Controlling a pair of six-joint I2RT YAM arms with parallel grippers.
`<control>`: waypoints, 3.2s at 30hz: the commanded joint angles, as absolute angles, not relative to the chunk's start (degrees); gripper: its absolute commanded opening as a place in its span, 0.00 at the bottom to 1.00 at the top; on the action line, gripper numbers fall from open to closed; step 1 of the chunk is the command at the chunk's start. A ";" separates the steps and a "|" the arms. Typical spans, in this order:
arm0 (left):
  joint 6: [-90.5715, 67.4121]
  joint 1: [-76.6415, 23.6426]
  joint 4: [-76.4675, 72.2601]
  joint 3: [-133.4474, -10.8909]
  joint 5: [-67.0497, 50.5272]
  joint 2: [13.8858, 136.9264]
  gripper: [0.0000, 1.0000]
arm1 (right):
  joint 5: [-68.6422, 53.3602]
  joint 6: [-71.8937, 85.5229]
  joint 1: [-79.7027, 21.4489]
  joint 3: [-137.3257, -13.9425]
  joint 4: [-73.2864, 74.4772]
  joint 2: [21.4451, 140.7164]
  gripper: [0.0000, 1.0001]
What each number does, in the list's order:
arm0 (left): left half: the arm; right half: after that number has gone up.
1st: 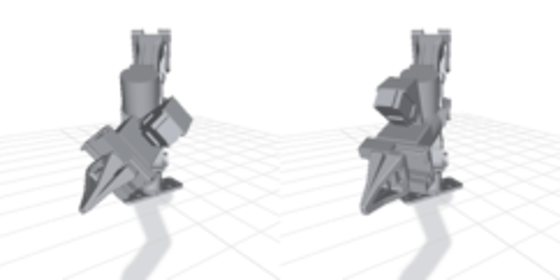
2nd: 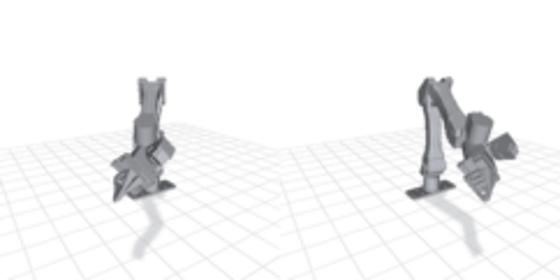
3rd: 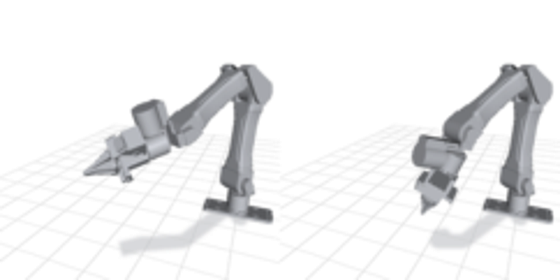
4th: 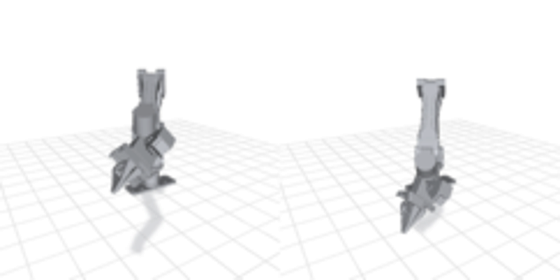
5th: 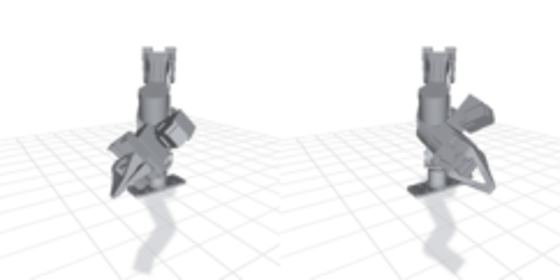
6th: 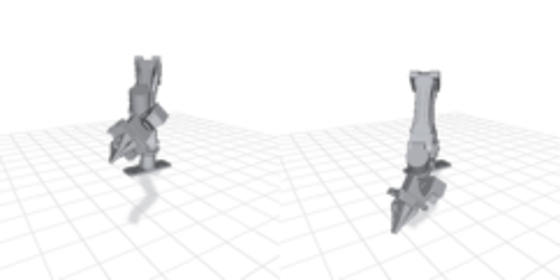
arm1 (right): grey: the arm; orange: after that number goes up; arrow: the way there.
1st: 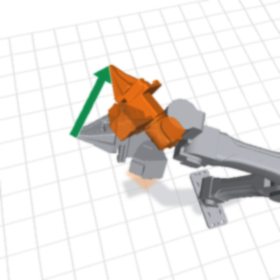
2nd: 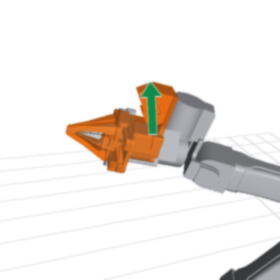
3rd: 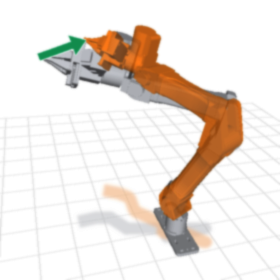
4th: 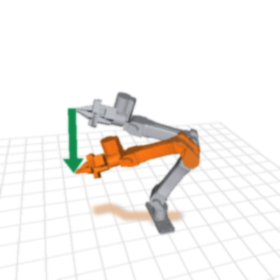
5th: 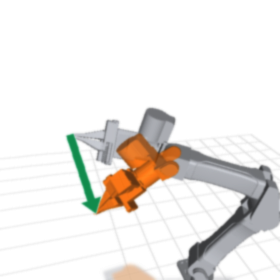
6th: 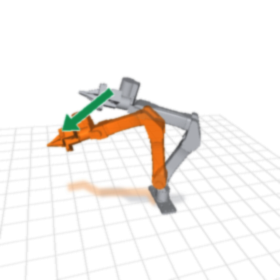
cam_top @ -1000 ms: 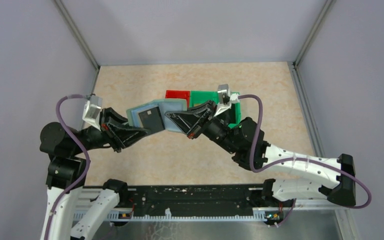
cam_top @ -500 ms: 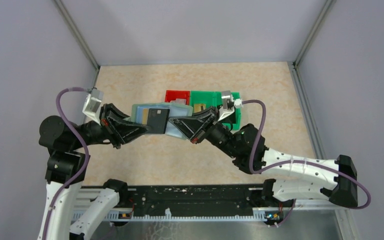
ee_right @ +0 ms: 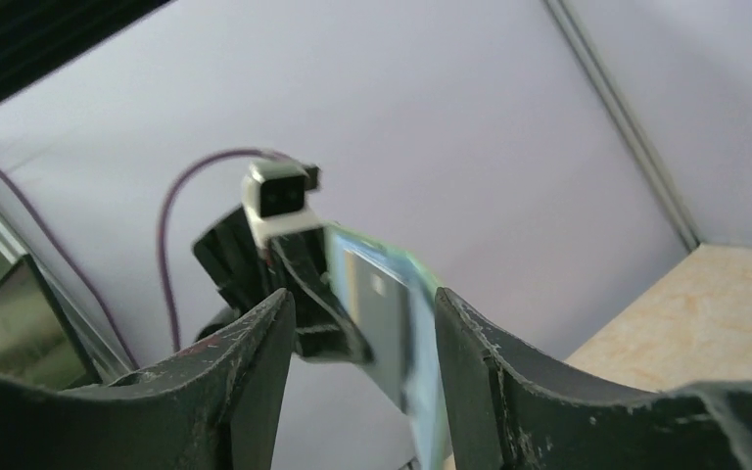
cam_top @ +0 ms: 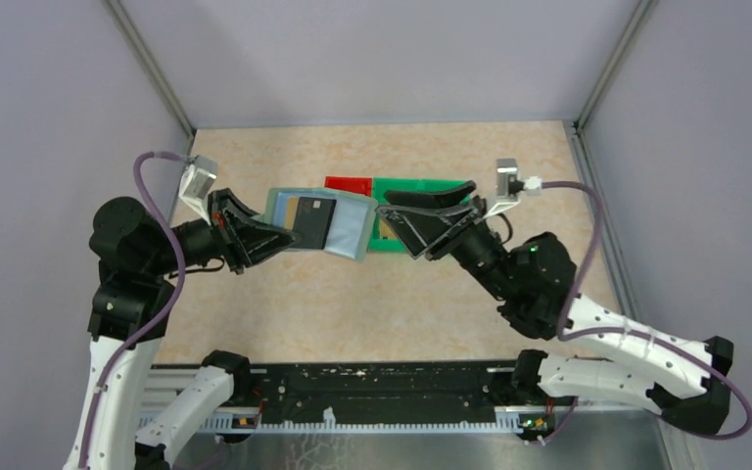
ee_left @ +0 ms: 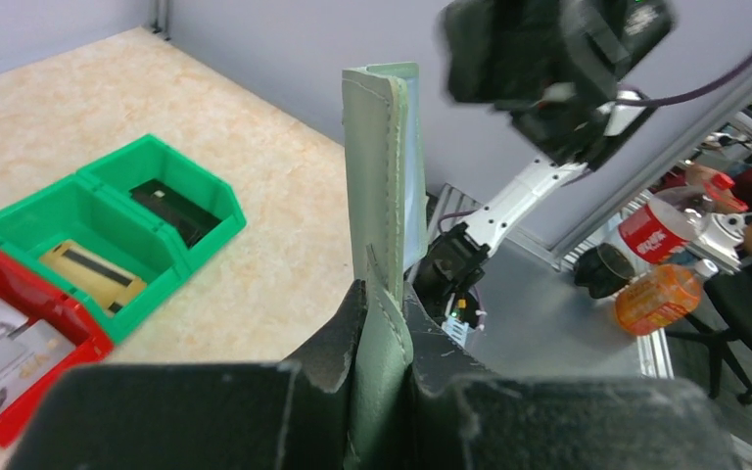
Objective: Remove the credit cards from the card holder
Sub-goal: Remove the credit card from the card holder.
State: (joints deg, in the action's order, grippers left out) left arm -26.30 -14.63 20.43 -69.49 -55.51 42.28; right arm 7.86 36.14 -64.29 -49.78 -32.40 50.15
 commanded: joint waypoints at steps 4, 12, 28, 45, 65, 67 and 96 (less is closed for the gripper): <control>-18.32 -14.68 31.42 -71.66 -49.74 45.43 0.00 | 5.05 30.96 -64.00 -63.12 -21.09 48.36 0.53; -16.64 -14.68 34.09 -75.34 -56.56 47.89 0.00 | -13.85 39.10 -63.95 -68.12 -17.19 61.83 0.53; -21.85 -14.68 30.15 -80.02 -68.20 49.31 0.00 | -16.73 41.04 -61.61 -59.43 -17.44 56.28 0.49; -26.65 -14.68 25.87 -78.31 -72.13 48.94 0.00 | -25.39 43.98 -58.91 -61.36 -25.90 59.70 0.39; -21.05 -14.68 31.82 -78.33 -70.55 49.21 0.00 | -28.45 45.88 -57.41 -64.68 -28.99 62.07 0.11; -20.57 -14.68 32.41 -78.42 -70.42 49.29 0.00 | -28.77 46.42 -57.40 -64.61 -29.52 62.46 0.06; -24.95 -14.66 27.60 -76.69 -71.26 48.69 0.13 | -29.29 51.13 -54.05 -53.24 -40.23 59.26 0.00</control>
